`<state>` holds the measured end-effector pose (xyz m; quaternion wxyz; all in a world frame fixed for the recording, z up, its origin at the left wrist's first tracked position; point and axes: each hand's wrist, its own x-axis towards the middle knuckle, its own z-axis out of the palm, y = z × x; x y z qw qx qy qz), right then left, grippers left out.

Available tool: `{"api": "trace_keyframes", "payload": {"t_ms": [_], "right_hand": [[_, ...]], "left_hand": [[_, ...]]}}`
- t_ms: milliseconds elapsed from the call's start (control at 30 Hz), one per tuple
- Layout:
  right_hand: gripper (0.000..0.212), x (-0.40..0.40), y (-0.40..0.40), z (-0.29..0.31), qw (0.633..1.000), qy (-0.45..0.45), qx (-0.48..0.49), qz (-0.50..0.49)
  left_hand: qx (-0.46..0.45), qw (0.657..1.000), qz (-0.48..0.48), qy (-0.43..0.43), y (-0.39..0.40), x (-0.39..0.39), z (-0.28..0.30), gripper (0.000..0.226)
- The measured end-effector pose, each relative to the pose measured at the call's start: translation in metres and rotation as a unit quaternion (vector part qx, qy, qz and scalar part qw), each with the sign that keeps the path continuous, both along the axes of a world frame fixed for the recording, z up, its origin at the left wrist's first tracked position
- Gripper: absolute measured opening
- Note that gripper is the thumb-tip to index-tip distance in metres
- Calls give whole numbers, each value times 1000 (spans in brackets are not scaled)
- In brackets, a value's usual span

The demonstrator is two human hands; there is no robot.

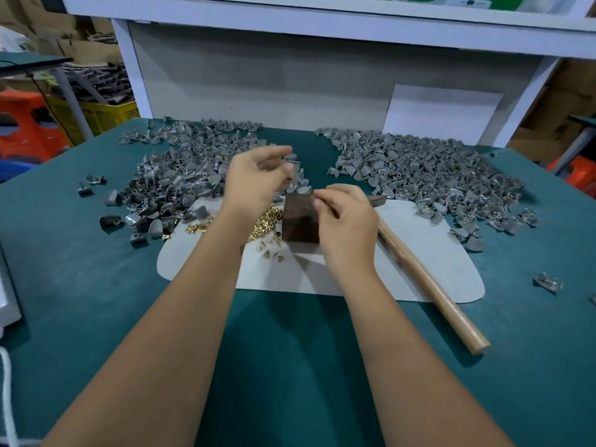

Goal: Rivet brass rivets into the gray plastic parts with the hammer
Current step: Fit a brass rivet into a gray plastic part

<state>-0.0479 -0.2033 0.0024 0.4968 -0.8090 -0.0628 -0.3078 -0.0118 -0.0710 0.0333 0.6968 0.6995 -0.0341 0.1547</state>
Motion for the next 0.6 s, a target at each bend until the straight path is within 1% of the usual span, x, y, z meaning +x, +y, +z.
{"api": "trace_keyframes", "payload": {"t_ms": [67, 200, 333, 467, 600], "right_hand": [[15, 3, -9, 2, 1000, -11, 7, -23], [13, 6, -20, 2, 997, -3, 45, -60], [14, 10, -26, 2, 994, 14, 55, -91], [16, 9, -23, 0, 994, 40, 79, -71], [16, 6, -20, -1, 996, 43, 62, -52]], "left_hand": [[-9, 999, -30, -10, -14, 0, 1, 22], [33, 999, -19, -27, -25, -1, -8, 17], [47, 999, -12, -13, -19, -4, -20, 15], [64, 998, -4, -15, -13, -6, -24, 17], [86, 996, 9, -9, -15, -7, -31, 23]]}}
